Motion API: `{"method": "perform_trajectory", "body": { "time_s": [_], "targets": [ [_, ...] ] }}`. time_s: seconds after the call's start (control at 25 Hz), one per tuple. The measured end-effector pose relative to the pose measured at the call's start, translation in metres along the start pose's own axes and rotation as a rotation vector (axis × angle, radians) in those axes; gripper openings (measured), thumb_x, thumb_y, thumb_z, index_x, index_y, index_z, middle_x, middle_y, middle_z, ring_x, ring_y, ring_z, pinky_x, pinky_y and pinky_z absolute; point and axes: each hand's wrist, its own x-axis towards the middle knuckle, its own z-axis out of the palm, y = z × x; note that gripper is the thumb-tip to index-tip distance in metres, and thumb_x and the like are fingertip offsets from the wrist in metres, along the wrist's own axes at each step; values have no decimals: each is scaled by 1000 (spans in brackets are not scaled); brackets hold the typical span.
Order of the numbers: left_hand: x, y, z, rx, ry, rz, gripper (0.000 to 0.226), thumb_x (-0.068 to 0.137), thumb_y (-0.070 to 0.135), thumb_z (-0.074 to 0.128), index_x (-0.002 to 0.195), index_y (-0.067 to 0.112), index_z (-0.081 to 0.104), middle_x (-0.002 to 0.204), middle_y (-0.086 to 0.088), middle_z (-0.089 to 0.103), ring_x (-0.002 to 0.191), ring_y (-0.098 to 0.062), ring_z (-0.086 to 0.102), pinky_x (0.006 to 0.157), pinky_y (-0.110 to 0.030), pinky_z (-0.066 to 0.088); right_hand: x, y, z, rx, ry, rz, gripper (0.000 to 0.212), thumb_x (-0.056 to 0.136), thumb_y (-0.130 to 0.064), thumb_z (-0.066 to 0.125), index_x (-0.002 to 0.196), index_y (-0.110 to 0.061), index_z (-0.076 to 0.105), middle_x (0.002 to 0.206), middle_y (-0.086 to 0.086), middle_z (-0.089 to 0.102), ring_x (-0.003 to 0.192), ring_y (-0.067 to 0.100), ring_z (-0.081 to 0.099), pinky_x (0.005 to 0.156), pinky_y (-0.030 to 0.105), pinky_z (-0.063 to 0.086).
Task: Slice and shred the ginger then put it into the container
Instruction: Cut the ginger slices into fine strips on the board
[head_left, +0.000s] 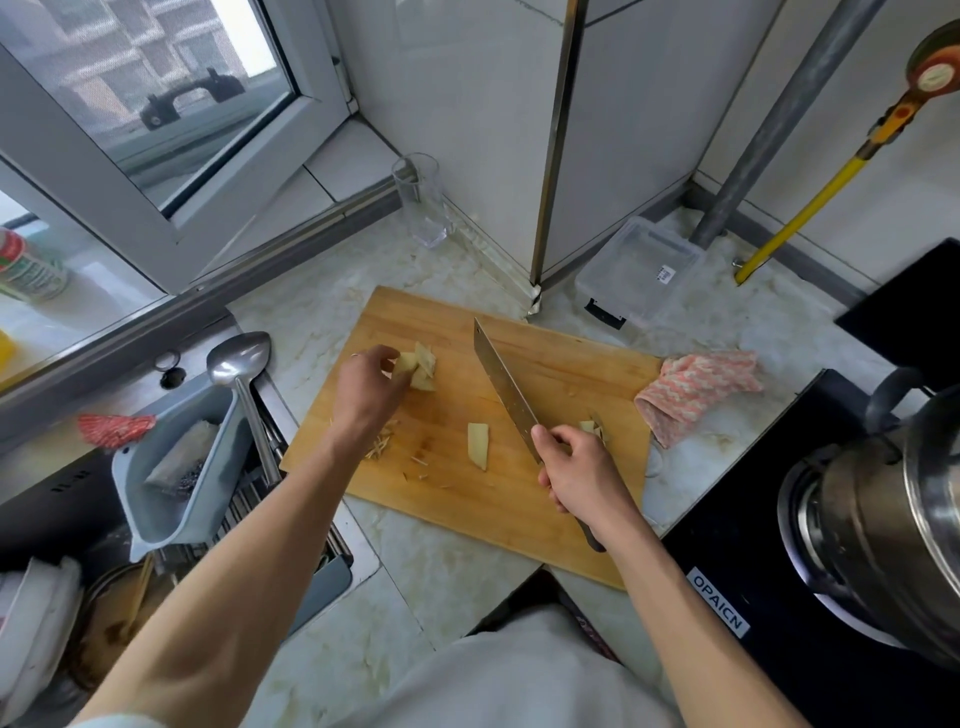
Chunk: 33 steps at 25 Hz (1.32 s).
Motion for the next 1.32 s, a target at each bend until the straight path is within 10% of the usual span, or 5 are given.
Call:
{"method": "perform_trajectory", "body": {
  "time_s": [0.32, 0.52, 0.8, 0.92, 1.32],
  "targets": [
    [-76, 14, 24, -304, -137, -278, 21, 92, 14, 66, 110, 8, 74, 97, -2, 69, 77, -16, 64, 54, -15, 48, -5, 5, 1, -11, -2, 3, 35, 102, -48, 48, 95, -18, 65, 65, 1, 62, 51, 14, 52, 52, 34, 46],
    [-91, 33, 48, -539, -277, -460, 13, 82, 8, 77, 93, 4, 72, 81, -11, 72, 71, -21, 68, 75, -38, 62, -14, 13, -6, -24, 12, -8, 37, 102, -47, 48, 94, -15, 65, 62, -1, 61, 48, 12, 52, 52, 32, 46],
    [-93, 40, 55, -221, -155, -304, 30, 88, 19, 71, 116, 7, 66, 94, -5, 64, 70, -9, 59, 58, -26, 49, -23, 27, -7, -27, -11, -23, 41, 103, -45, 48, 96, -8, 64, 60, -2, 59, 45, 7, 49, 50, 29, 43],
    [-93, 48, 56, -188, -156, -312, 9, 82, 11, 71, 91, 9, 70, 86, -11, 68, 70, -21, 66, 57, -35, 56, -26, 32, -3, -58, -49, -39, 41, 103, -44, 47, 95, -7, 63, 60, -3, 59, 42, 5, 48, 49, 27, 42],
    [-110, 31, 74, -596, -25, -591, 6, 80, 11, 75, 77, 11, 69, 65, -6, 73, 71, -24, 74, 78, -45, 61, -5, 26, -17, -302, -198, -203, 38, 102, -47, 47, 93, -15, 67, 75, 14, 68, 56, 16, 55, 55, 30, 42]
  ]
}}
